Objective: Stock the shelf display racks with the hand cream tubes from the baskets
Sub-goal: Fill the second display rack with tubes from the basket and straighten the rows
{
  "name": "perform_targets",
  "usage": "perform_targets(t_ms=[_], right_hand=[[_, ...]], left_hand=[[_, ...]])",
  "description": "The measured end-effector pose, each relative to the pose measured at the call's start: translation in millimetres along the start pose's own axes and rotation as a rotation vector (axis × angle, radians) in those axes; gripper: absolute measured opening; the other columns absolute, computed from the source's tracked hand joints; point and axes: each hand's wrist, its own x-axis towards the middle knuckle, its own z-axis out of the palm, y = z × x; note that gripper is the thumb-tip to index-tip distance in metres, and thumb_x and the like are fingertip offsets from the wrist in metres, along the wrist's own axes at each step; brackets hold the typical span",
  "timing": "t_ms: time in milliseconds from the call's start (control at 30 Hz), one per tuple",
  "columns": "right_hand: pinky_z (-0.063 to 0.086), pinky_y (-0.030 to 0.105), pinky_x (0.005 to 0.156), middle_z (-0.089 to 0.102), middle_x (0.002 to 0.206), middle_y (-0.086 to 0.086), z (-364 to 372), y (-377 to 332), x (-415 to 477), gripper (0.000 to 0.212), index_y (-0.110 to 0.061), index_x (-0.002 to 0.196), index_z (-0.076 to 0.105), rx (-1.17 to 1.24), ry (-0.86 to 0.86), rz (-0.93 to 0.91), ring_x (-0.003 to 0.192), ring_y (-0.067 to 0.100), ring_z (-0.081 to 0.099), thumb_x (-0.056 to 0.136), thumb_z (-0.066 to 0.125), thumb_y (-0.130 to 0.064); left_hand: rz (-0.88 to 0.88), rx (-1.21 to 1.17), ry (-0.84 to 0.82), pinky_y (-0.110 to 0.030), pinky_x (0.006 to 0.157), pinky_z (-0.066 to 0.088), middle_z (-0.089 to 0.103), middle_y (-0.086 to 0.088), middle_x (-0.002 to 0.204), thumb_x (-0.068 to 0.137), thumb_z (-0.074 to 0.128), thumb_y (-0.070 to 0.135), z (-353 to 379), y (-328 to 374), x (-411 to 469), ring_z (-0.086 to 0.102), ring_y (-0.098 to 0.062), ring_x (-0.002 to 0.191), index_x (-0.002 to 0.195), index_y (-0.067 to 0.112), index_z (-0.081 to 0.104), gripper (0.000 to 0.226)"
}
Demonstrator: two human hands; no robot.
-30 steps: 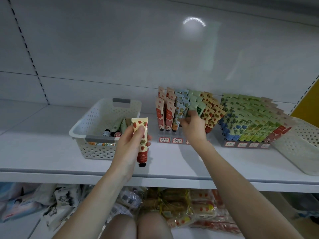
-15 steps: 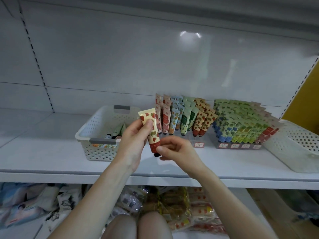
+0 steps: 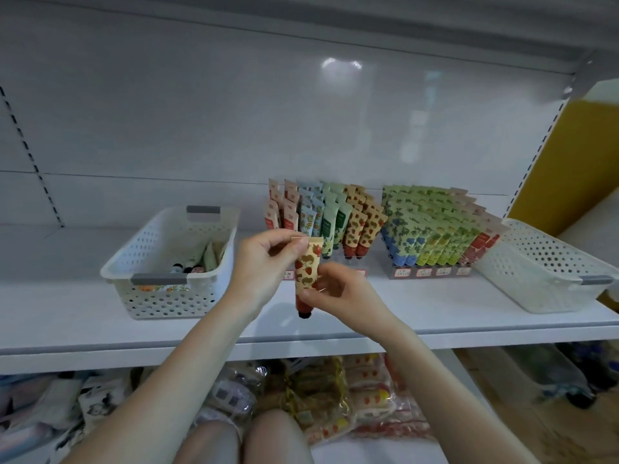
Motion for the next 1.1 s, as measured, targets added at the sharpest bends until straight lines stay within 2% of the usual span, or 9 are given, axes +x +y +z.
perform_targets(t_ms=[100, 200, 300, 367, 500, 733, 833, 967, 1100], right_hand=[[0.045, 0.013, 0.059, 0.066, 0.077, -0.006, -12, 10, -1, 0.016, -0.013, 0.094, 0.061, -0.093, 0.053, 0.025, 0.064, 0.0, 0.061, 0.082, 0.07, -0.016], [0.047, 0.028, 0.06, 0.07, 0.07, -0.007, -32, 28, 2, 0.013, -0.01, 0.087, 0.062, -0.11, 0.201, 0.11, 0.065, 0.015, 0.064, 0.081, 0.071, -0.018], [0.038, 0.017, 0.051, 0.063, 0.057, -0.014, -58, 44, 12, 0.016, -0.017, 0.072, 0.057, -0.095, 0.382, 0.177, 0.05, 0.001, 0.052, 0.08, 0.071, -0.017], [0.046, 0.022, 0.058, 0.066, 0.07, -0.006, -73, 52, 23, 0.011, -0.017, 0.077, 0.061, -0.081, 0.477, 0.193, 0.061, 0.005, 0.059, 0.08, 0.071, -0.015], [0.036, 0.019, 0.051, 0.059, 0.064, 0.001, -85, 69, 46, 0.016, -0.007, 0.073, 0.06, -0.184, 0.606, 0.209, 0.062, 0.017, 0.05, 0.08, 0.071, -0.016], [0.041, 0.027, 0.058, 0.069, 0.085, 0.02, -69, 85, 73, 0.022, 0.009, 0.089, 0.066, -0.328, 0.562, 0.19, 0.076, 0.031, 0.063, 0.08, 0.069, -0.01], [0.044, 0.03, 0.057, 0.067, 0.08, 0.024, -64, 91, 80, 0.023, 0.013, 0.084, 0.063, -0.335, 0.551, 0.198, 0.071, 0.032, 0.059, 0.08, 0.068, -0.009], [0.03, 0.01, 0.045, 0.059, 0.072, 0.009, -62, 92, 82, 0.016, 0.006, 0.084, 0.063, -0.357, 0.517, 0.231, 0.068, 0.018, 0.051, 0.083, 0.065, -0.01], [0.032, 0.022, 0.049, 0.056, 0.068, 0.011, -61, 95, 84, 0.015, 0.004, 0.077, 0.059, -0.38, 0.498, 0.229, 0.065, 0.021, 0.05, 0.083, 0.064, -0.009]], left_hand=[[0.044, 0.076, -0.064, -0.007, 0.067, 0.048, 0.065, 0.011, 0.083, 0.087, 0.061, 0.007, 16, -9, 6, 0.06, 0.007, 0.075, 0.091, 0.013, 0.068, 0.01], [0.052, 0.274, -0.098, -0.005, 0.071, 0.042, 0.065, 0.007, 0.092, 0.09, 0.058, 0.013, 24, -32, 9, 0.058, -0.002, 0.084, 0.101, 0.012, 0.067, 0.014], [0.0, 0.563, -0.165, -0.02, 0.086, 0.041, 0.065, -0.007, 0.114, 0.093, 0.055, 0.019, 23, -69, 4, 0.058, -0.02, 0.106, 0.115, 0.006, 0.064, 0.027], [-0.06, 0.761, -0.258, -0.028, 0.091, 0.039, 0.061, -0.008, 0.121, 0.094, 0.053, 0.026, 19, -92, -3, 0.055, -0.025, 0.113, 0.119, 0.007, 0.06, 0.032], [-0.008, 1.01, -0.389, -0.032, 0.081, 0.04, 0.047, 0.002, 0.085, 0.096, 0.042, 0.034, 11, -121, -14, 0.049, -0.017, 0.086, 0.082, 0.014, 0.046, 0.025], [-0.014, 1.061, -0.393, -0.034, 0.114, 0.02, 0.042, -0.004, 0.145, 0.099, 0.032, 0.037, 11, -133, -17, 0.034, -0.017, 0.136, 0.13, 0.013, 0.05, 0.043], [0.005, 1.063, -0.371, -0.036, 0.11, 0.027, 0.049, -0.009, 0.137, 0.099, 0.033, 0.035, 11, -133, -17, 0.042, -0.02, 0.128, 0.125, 0.009, 0.053, 0.042], [0.068, 1.035, -0.327, -0.04, 0.097, 0.042, 0.061, -0.01, 0.107, 0.097, 0.037, 0.031, 11, -133, -19, 0.055, -0.024, 0.102, 0.097, 0.005, 0.059, 0.035], [0.09, 1.03, -0.299, -0.044, 0.098, 0.043, 0.065, -0.013, 0.115, 0.092, 0.039, 0.031, 11, -134, -20, 0.06, -0.028, 0.109, 0.098, 0.004, 0.066, 0.038]])
